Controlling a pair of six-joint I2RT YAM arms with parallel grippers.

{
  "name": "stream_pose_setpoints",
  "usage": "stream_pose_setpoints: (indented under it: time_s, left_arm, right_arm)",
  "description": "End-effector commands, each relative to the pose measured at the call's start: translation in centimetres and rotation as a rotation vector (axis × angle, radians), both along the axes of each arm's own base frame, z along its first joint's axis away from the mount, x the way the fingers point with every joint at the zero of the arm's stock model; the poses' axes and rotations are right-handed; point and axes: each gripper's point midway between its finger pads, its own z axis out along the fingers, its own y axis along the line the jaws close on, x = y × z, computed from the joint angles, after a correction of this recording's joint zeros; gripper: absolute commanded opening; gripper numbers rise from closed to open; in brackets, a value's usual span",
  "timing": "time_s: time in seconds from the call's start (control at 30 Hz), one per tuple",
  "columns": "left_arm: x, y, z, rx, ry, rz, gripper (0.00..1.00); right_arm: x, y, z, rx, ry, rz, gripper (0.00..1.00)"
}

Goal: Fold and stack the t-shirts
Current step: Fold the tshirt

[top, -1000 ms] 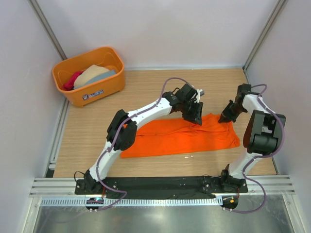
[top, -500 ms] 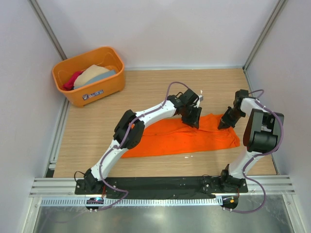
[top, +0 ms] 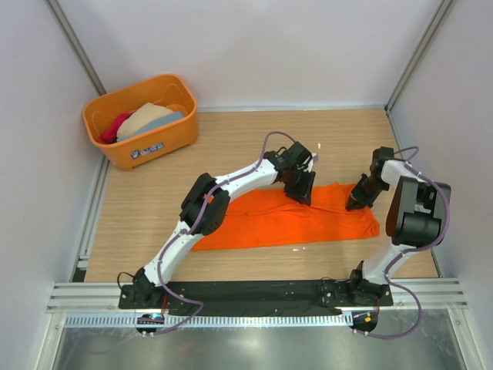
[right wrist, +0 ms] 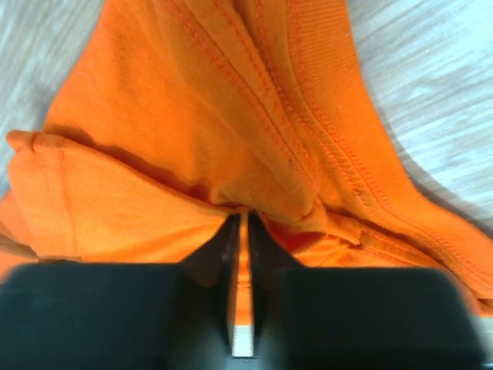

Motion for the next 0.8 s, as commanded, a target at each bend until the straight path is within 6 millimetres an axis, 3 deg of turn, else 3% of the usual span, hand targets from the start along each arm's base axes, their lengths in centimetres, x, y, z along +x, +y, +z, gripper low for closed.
stream_pose_setpoints:
  time_s: [0.0, 0.13, 0.23, 0.33, 0.53, 0.77]
  left_arm:
    - [-1.4, 1.1, 1.6, 0.02, 0.008, -0.034, 0.37]
    - [-1.0, 0.4, 5.8, -0.049, -0.035, -0.028, 0.43]
    - [-0.6, 0.0, 8.3, -0.091, -0.062, -0.015, 0.45]
    - [-0.7, -0.2, 8.5, -0.102, -0.056, -0.018, 0.45]
    - [-0.8, -0.4, 6.7, -0.087, -0.011, -0.018, 0.44]
    - [-0.5, 0.5, 5.6, -0.053, -0.01, -0.003, 0.44]
  right_arm:
    - [0.3, -1.0, 2.1, -0.052, -0.039, 0.014, 0.17]
    - [1.1, -1.2, 4.8, -0.068, -0.098, 0.016, 0.32]
    - [1.2, -1.3, 5.1, -0.076, -0.102, 0.024, 0.34]
    - [1.1, -1.4, 4.2, -0.076, -0.088, 0.045, 0.36]
    - [1.4, -1.3, 2.5, -0.065, -0.08, 0.093, 0.38]
    - [2.0, -1.7, 1.7, -0.079, -0.083, 0.117, 0.42]
